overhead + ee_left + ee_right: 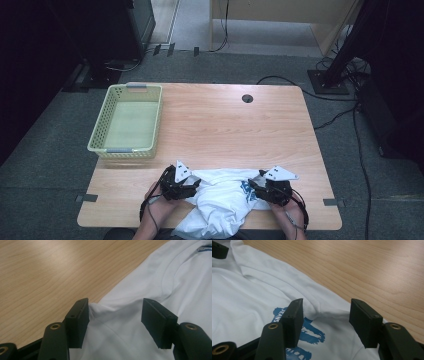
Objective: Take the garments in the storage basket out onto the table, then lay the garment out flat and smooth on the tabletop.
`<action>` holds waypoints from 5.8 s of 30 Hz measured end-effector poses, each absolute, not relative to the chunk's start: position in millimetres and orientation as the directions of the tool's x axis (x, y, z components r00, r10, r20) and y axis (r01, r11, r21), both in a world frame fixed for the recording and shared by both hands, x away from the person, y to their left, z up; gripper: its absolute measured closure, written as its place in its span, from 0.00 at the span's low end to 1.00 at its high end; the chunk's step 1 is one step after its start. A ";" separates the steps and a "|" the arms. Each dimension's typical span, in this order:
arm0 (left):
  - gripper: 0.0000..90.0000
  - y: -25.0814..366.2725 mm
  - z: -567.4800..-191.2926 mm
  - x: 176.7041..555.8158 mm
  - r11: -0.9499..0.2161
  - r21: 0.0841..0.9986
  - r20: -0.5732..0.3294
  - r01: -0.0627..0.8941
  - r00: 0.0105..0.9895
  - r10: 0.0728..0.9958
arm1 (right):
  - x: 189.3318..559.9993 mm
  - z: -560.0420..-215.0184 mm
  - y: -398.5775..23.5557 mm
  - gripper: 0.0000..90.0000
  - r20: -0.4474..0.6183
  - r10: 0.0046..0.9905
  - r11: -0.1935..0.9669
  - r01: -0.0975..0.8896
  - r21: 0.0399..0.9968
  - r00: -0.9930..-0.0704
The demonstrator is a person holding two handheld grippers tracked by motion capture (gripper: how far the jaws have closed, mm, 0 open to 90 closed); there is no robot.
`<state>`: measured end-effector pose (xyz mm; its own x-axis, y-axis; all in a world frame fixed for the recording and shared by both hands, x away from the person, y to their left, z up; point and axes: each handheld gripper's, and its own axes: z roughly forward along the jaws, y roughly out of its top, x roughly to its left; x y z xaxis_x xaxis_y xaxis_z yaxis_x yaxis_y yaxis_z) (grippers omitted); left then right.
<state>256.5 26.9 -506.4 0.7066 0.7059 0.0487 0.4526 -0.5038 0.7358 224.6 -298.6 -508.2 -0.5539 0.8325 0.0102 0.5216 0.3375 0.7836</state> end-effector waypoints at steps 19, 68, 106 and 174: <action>0.53 25.4 -507.1 268.1 -0.534 0.718 0.057 0.446 0.727 0.684 | 234.2 -509.0 -310.3 0.51 -0.040 0.810 0.401 0.503 0.765 -0.586; 0.96 24.7 -482.4 303.9 -0.507 0.741 0.031 0.440 0.733 0.680 | 260.6 -496.3 -315.7 1.00 -0.014 0.832 0.355 0.513 0.782 -0.555; 0.95 15.6 -501.1 386.9 -0.494 0.686 0.007 0.534 0.674 0.738 | 350.8 -510.1 -313.9 1.00 0.015 0.862 0.337 0.594 0.730 -0.507; 0.35 14.0 -505.0 430.5 -0.386 0.718 -0.024 0.579 0.575 0.818 | 382.6 -505.8 -322.0 0.65 0.063 0.921 0.208 0.622 0.755 -0.385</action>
<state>430.5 14.0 -505.0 0.5752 0.8177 -0.0241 0.5788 -0.3860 0.7183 382.6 -322.0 -505.8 -0.3848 0.9208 0.0633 0.6218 0.2079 0.7551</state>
